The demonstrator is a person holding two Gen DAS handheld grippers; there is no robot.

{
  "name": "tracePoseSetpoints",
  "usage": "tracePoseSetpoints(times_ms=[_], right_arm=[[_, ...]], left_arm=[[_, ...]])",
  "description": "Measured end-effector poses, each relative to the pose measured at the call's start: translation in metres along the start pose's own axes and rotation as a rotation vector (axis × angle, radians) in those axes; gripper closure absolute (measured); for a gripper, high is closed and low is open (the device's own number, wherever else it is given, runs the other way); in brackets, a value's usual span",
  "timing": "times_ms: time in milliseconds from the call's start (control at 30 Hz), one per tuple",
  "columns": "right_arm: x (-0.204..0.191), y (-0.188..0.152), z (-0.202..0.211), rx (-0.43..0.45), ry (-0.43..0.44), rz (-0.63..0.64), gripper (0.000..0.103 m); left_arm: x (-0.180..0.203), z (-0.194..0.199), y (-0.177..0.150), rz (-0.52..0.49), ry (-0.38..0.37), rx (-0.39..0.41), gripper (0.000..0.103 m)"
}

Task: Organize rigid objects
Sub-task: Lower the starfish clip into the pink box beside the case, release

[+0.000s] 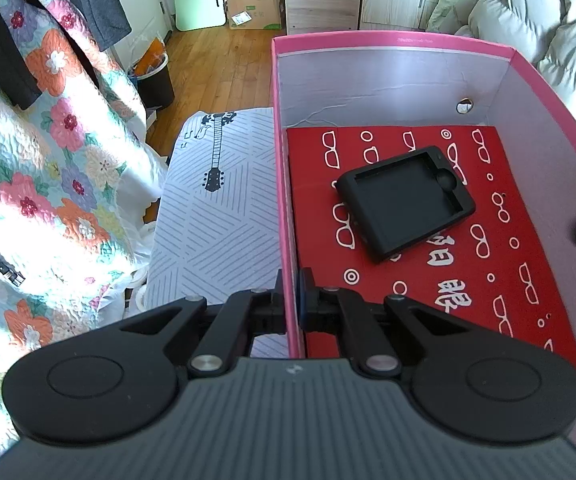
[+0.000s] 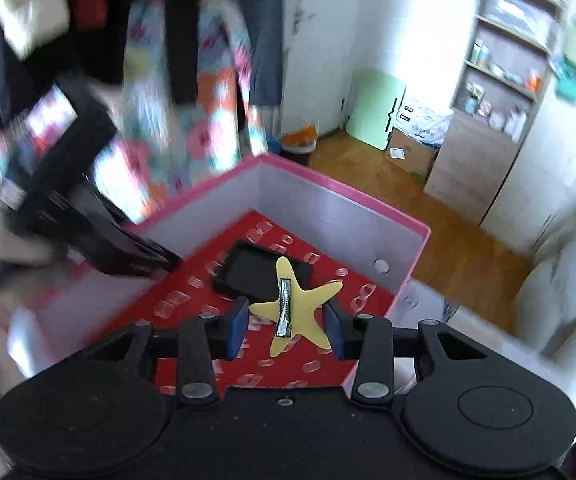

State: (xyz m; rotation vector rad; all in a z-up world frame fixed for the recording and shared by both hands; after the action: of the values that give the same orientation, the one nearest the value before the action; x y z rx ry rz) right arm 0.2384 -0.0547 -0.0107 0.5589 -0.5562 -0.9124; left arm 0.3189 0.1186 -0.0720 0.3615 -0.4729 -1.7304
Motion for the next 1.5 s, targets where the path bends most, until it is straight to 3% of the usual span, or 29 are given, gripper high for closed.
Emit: tracePoseSetpoints(times_ms=[233,267,300,333,600,767,1067,1133,1200,1500], right_arm=[[0.005,0.007,-0.033,-0.084,-0.045,0.009,0.055],[0.006,0.007,-0.033,-0.075,-0.057,-0.001,0.051],[0.007,0.006,-0.031,-0.056,-0.063,-0.018,0.039],[0.009,0.005,-0.028,-0.039,-0.059,-0.031,0.036],[0.026,-0.012,0.025,0.110,0.008,-0.209,0.036],[0.041,-0.038,0.063,0.118,0.076,-0.310,0.036],[0.059,-0.098,0.094,0.086,0.069,-0.473,0.035],[0.065,-0.120,0.087,0.066,0.167,-0.606,0.035],[0.060,-0.138,0.080,0.047,0.191,-0.666,0.035],[0.043,-0.172,0.046,-0.032,-0.007,-0.532,0.036]], left_arm=[[-0.001,0.000,0.000,-0.004,0.002,0.001,0.100],[-0.001,0.000,0.000,-0.003,0.001,0.000,0.100],[-0.001,0.000,0.000,-0.001,0.000,0.001,0.100],[-0.001,0.001,0.000,0.000,-0.001,0.001,0.100],[-0.004,0.001,0.001,0.009,-0.009,-0.001,0.100],[-0.006,0.000,0.001,0.016,-0.015,-0.003,0.100],[-0.008,-0.001,0.001,0.016,-0.015,-0.003,0.100],[-0.008,-0.001,0.001,0.019,-0.016,-0.001,0.100],[-0.009,-0.002,0.000,0.026,-0.020,-0.001,0.100],[-0.007,-0.002,-0.001,0.015,-0.011,-0.003,0.100]])
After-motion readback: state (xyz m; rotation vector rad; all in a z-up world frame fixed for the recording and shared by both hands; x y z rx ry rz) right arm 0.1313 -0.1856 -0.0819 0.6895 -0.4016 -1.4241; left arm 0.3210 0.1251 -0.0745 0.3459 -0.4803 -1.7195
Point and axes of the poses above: each gripper's, at about its wrist camera, not at the fingertips, and z roughly against the way its jaws point, x to its right, y to its top, the point moved 1 cm from there along -z, roughly the way its jaws point, and after that the axes turned 4 degrees about z, right-handed, at the moved point
